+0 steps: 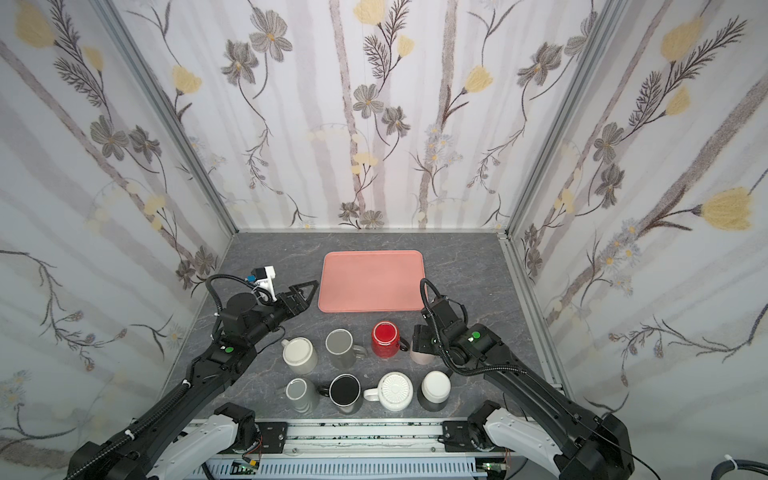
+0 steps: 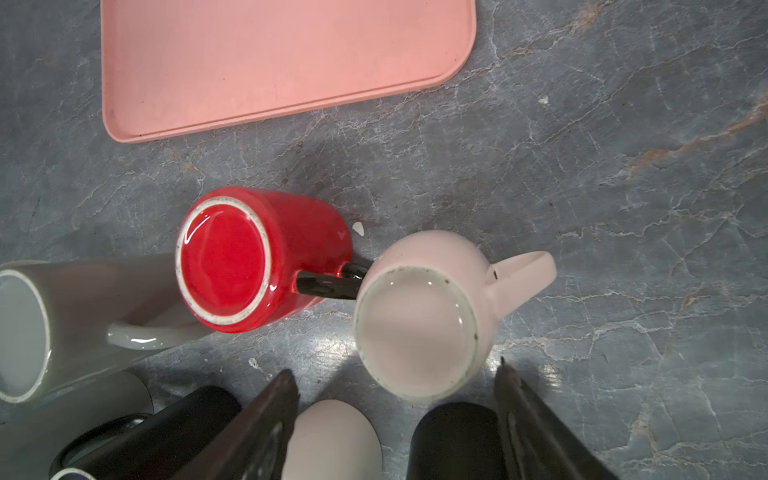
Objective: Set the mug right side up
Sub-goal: 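Lower the right gripper around the upside-down pale pink mug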
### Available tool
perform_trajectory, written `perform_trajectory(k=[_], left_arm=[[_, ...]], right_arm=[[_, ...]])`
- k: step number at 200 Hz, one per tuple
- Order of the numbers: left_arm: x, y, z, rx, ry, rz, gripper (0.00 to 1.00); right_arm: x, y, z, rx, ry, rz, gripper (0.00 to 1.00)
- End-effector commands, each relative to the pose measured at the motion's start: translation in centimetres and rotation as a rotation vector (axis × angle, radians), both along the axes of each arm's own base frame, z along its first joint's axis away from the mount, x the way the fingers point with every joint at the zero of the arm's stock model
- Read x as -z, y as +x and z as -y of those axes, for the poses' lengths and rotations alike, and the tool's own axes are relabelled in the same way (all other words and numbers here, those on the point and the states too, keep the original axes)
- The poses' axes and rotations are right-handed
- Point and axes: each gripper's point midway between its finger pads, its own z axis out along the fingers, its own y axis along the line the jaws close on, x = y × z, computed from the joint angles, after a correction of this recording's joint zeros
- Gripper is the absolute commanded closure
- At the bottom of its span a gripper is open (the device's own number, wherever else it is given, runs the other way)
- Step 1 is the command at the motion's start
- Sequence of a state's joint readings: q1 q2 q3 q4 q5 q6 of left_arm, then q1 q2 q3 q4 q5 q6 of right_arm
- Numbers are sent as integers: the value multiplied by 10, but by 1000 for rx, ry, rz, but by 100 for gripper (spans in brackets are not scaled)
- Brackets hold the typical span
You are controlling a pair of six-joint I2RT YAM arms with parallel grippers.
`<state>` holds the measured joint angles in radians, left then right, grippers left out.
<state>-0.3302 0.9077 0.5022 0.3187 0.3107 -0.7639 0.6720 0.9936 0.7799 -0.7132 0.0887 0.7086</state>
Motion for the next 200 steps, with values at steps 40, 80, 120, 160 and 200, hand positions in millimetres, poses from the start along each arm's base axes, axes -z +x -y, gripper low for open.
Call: perform_trajectory(k=[40,80,120,160,200], left_arm=[[-19,-2,-9,-47,-11,49,0],[-17,-3,-10,-50,-1,44,0],[-18,-5,-12,-55,3,48,0],[-18,-5,-12,-58,8,48,0],[-17,-6,-11,-52,10,49,0]], right_arm=[[8,-5,1,25,-14,-13,26],[7,0,-13,16,21,-8,26],[7,2,-36,-7,72,-1,27],[7,5,-59,-33,116,7,27],[-21,19,-58,-121,42,128,22]])
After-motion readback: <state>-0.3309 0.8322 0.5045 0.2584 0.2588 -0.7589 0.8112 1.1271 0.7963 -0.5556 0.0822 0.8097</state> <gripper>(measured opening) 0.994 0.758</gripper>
